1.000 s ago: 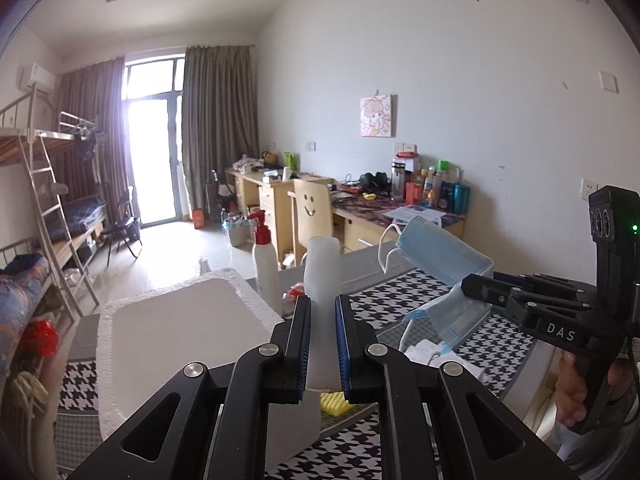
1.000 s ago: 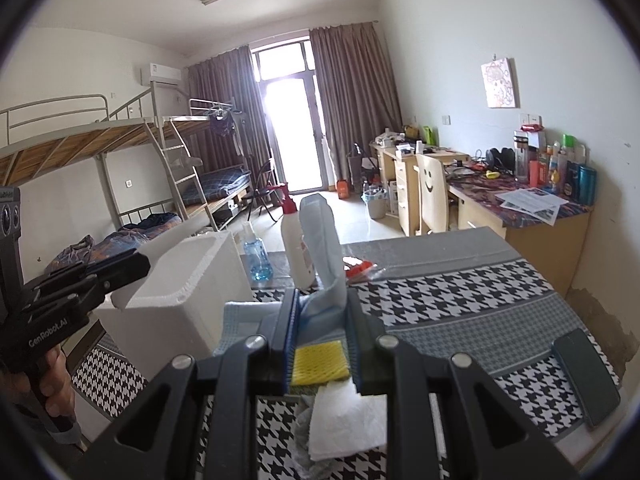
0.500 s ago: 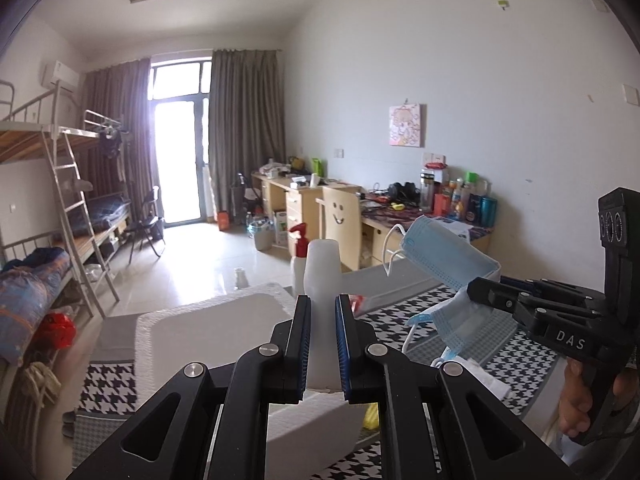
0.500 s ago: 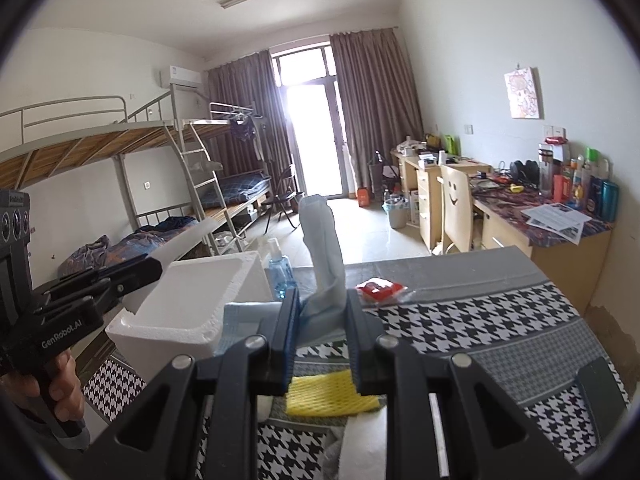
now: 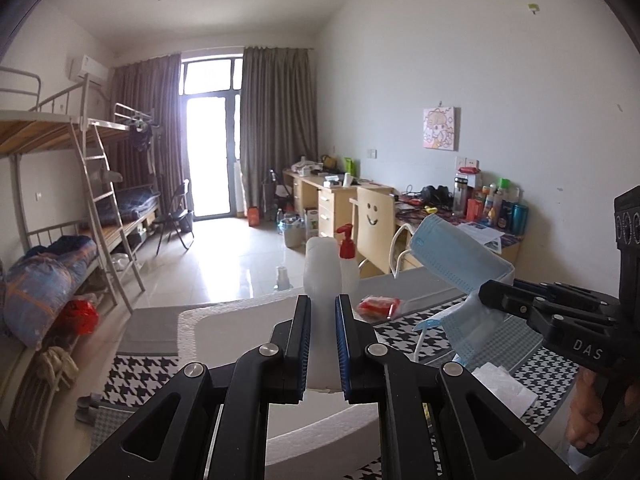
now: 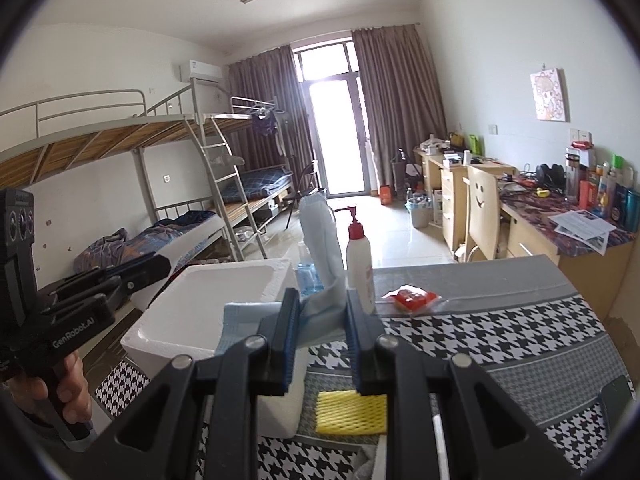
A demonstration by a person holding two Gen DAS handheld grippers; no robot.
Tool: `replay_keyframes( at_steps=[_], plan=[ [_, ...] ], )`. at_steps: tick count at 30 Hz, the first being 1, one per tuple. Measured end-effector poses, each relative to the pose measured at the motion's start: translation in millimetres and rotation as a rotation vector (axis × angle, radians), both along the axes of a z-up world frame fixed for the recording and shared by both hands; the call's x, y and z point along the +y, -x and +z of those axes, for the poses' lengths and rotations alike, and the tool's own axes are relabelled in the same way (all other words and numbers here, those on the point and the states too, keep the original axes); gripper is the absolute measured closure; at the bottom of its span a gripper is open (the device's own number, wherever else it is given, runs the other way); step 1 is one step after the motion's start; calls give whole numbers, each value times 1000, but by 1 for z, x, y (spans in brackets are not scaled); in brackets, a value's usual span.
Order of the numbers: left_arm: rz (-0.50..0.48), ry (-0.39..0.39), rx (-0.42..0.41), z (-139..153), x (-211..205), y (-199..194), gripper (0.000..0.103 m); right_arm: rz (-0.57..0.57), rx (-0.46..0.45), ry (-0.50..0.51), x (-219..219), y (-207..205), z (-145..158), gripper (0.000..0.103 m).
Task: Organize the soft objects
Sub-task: 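Carry white cylinder over foam box and open left gripper to drop it, then lower blue face mask into foam box and open right gripper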
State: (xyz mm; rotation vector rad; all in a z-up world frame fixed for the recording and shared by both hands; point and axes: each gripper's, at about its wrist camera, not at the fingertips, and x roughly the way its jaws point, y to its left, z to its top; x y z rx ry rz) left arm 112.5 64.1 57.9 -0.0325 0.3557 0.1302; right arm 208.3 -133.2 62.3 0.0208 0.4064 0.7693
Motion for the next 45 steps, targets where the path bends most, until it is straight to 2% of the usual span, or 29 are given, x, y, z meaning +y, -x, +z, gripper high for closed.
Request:
replay_keyframes(
  at_steps=[9,17,22,23,24,26,30,36,45],
  plan=[
    [67,11,34,-6,12,-5,90,57,9,11,19,-2,1,77],
    [83,19,73,-15,19,-12,88,89,7,19,28,-3,3,77],
    [92,33,113,-25,25,-17,73,90,12,29,31,-7,1,77],
    [98,29,115,-25,26,-17,62,89,16,30,32,-8,1,77],
    [109,22,114,-25,27,-15,44,90,18,31,34,-9,2,77],
    [125,14,97,-24,27,-11,25,85,20,37,36,-10,1,77],
    [149,10,64,-19,30,-2,10,80,20,44,40,-11,2,77],
    [169,4,33,-14,34,8,2,84,10,46,44,-7,8,77],
    [207,10,24,-14,43,15,1,108,-3,62,62,-7,14,77]
  ],
)
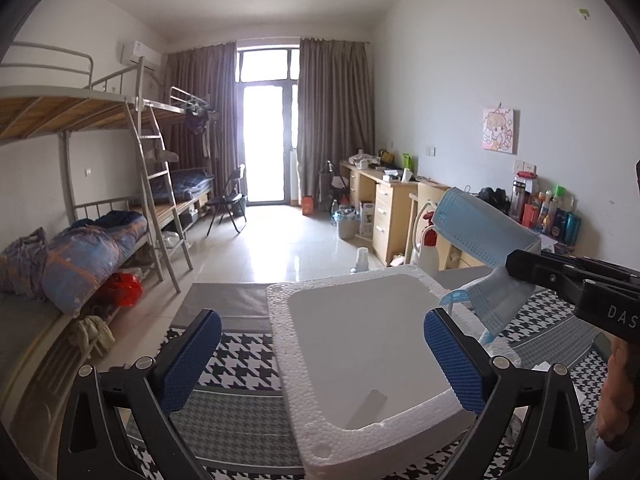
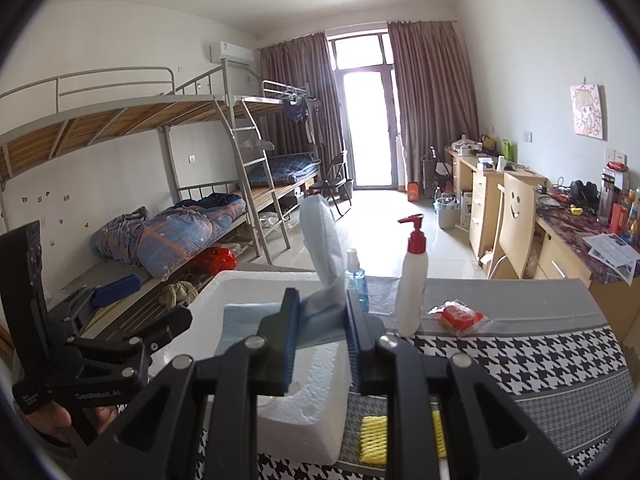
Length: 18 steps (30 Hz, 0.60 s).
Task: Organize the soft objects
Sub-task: 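Lower blue face mask into foam box and open right gripper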
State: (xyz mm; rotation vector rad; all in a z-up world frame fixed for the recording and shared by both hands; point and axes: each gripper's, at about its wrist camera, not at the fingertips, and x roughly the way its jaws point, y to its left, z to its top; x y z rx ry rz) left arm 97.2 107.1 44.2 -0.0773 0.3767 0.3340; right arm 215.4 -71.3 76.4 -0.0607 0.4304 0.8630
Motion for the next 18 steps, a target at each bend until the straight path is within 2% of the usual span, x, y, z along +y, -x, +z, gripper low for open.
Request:
replay_keyframes(
  at_steps=[18],
  plan=[
    [55,15,-6,-4,17,19,1,63,41,54,38,-1,-10,77]
  ],
)
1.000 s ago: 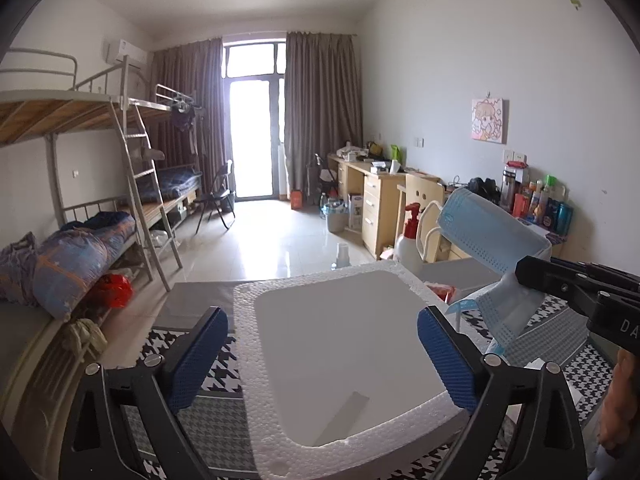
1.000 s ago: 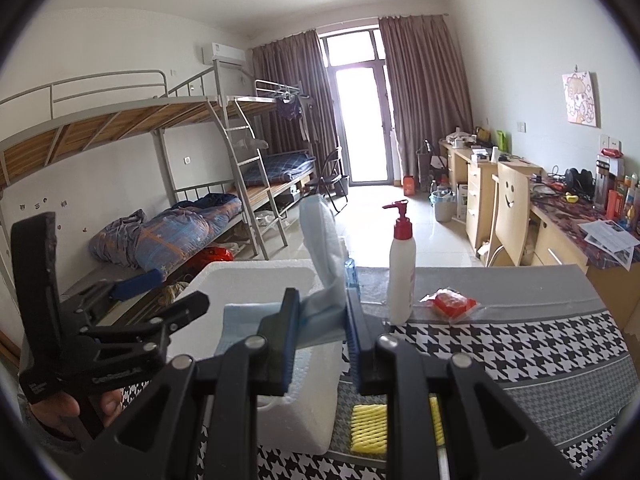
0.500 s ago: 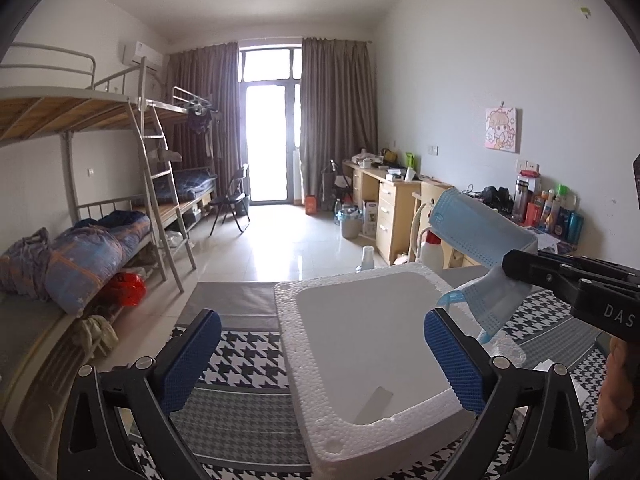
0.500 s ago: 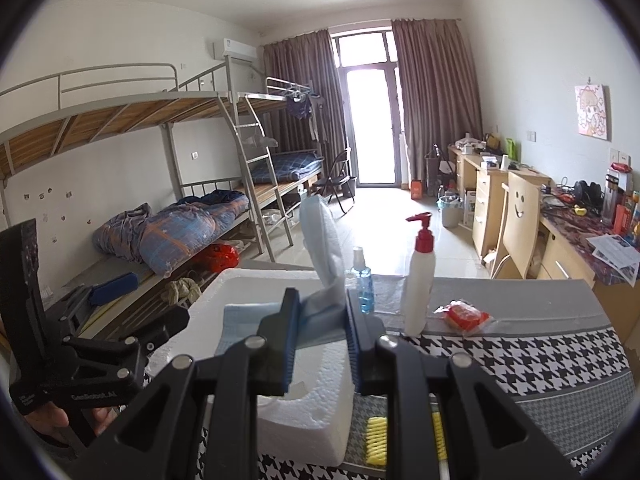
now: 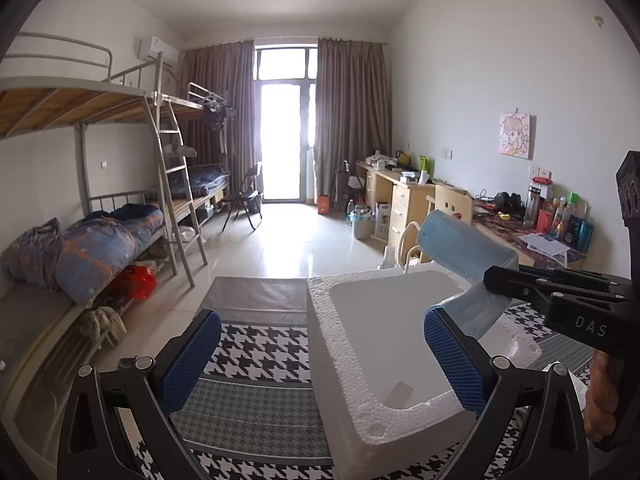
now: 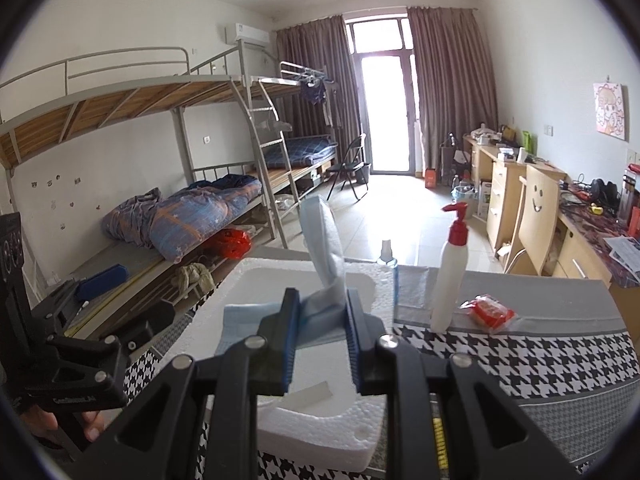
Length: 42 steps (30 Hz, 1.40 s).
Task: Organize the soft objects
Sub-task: 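Lower blue face mask into foam box and open right gripper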
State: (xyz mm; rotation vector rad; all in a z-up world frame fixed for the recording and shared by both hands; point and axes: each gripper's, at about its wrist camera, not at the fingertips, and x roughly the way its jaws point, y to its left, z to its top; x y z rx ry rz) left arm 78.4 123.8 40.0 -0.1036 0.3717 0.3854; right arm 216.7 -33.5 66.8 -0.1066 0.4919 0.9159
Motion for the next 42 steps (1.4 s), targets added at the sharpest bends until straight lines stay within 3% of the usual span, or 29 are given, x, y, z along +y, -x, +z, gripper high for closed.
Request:
replay_keyframes(
  at_steps=[6,7,8,10,42],
  plan=[
    [3,11,-1,-1,3,1,1,19,29,19,8,-3,-7,76],
    [3,14,0,-2,3,1,1,23,30,26,9,-3,-8,67],
    [3,15,-1,-2,4,2,1,29,33,36,12,-5,-9,48],
    [5,21,-2,-2,5,2,1,37,39,42,14,-5,-12,29],
    [-86,0,-13,4,-23,3,1,-23,-22,-10,-28,5,-1,28]
  ],
)
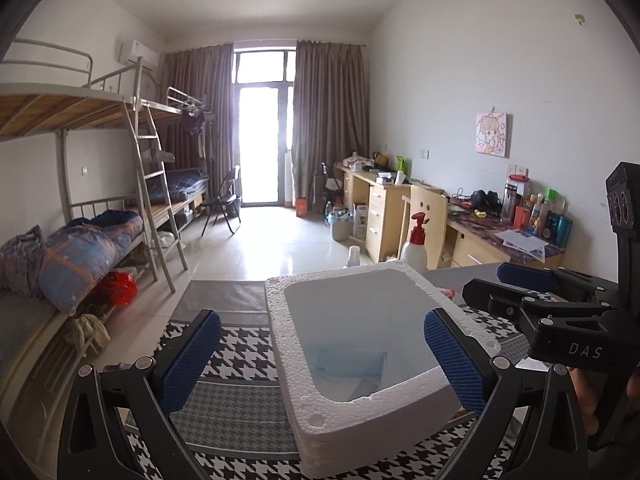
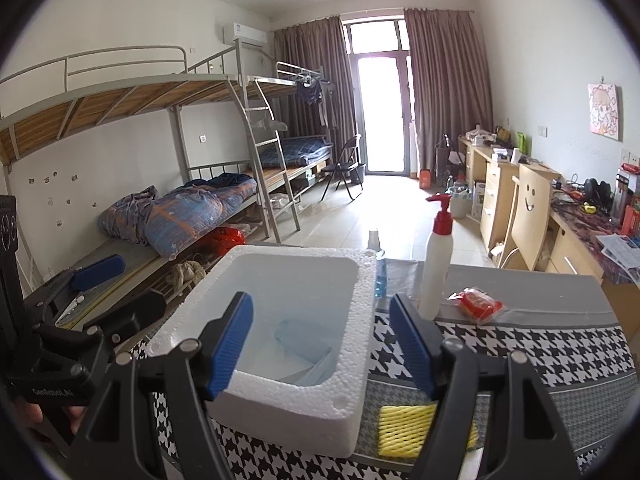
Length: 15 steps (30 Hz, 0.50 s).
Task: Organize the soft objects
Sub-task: 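Lower blue face mask into foam box and open right gripper, then withdraw both grippers from foam box back over the table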
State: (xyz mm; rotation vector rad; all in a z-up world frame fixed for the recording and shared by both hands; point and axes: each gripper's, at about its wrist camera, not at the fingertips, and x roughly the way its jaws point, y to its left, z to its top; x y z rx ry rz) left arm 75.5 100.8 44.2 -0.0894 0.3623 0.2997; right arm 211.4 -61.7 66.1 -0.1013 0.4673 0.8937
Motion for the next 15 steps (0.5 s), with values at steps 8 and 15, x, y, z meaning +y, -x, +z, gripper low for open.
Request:
replay_keyframes(
  at_steps=[8,15],
  plan=[
    [-24,-3,-9,3,-9,-1,1,-24,-4,5,-10,0,-3,28],
    [-63,-3,-11,4,-21,-5,1,-56,-20,-8,-27,-1,-3,18]
  ],
)
